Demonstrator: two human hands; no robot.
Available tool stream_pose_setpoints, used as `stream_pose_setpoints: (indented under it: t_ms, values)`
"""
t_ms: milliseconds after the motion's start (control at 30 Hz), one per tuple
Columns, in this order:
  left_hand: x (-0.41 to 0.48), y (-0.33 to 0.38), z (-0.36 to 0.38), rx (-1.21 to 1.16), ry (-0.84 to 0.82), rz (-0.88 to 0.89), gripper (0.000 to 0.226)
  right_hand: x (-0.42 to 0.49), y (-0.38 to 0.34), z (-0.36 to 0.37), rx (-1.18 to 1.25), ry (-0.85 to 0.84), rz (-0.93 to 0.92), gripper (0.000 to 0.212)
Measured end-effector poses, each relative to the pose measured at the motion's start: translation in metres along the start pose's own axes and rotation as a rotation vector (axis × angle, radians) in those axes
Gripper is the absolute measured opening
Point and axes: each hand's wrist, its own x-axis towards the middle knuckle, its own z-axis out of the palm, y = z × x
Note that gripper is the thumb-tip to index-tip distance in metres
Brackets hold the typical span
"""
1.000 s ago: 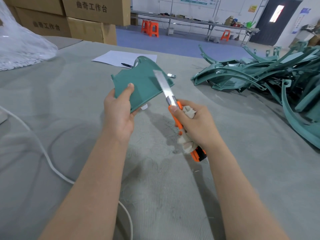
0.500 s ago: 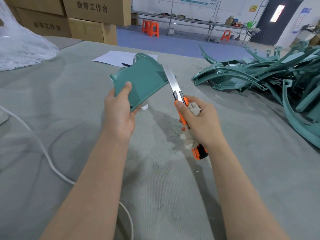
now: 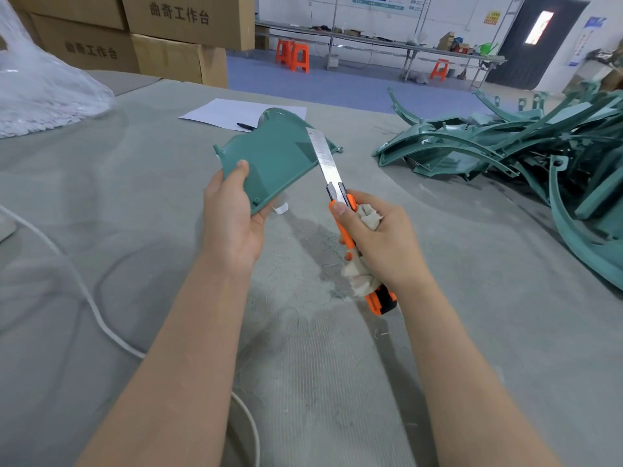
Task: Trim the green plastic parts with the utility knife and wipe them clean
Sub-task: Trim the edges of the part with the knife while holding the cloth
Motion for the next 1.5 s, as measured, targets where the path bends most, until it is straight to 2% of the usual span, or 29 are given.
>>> stream_pose_setpoints:
  t_ms: [167, 333, 500, 767, 1167, 1500]
  values:
    - [-0.001, 0.0, 0.001, -0.007, 0.014, -0.004, 0.016, 0.0, 0.001, 0.0, -0.027, -0.015, -0.001, 0.006]
    - [-0.002, -0.004, 0.005, 0.006, -0.014, -0.01, 0.018, -0.006, -0.003, 0.013, -0.097, -0.166, -0.07, 0.009]
    - [-0.002, -0.003, 0.005, -0.017, -0.006, -0.013, 0.017, -0.009, -0.007, 0.018, -0.145, -0.23, -0.11, 0.014]
    - [-0.004, -0.004, 0.006, -0.07, -0.057, -0.043, 0.022, -0.002, -0.002, 0.007, -0.083, -0.06, -0.032, 0.013]
    - [-0.001, -0.003, 0.005, -0.164, -0.059, -0.057, 0.021, -0.006, -0.006, 0.01, -0.034, -0.122, -0.035, 0.01]
    - [0.002, -0.003, 0.006, -0.164, -0.056, -0.089, 0.029, -0.01, -0.008, 0.017, -0.119, -0.243, -0.059, 0.014]
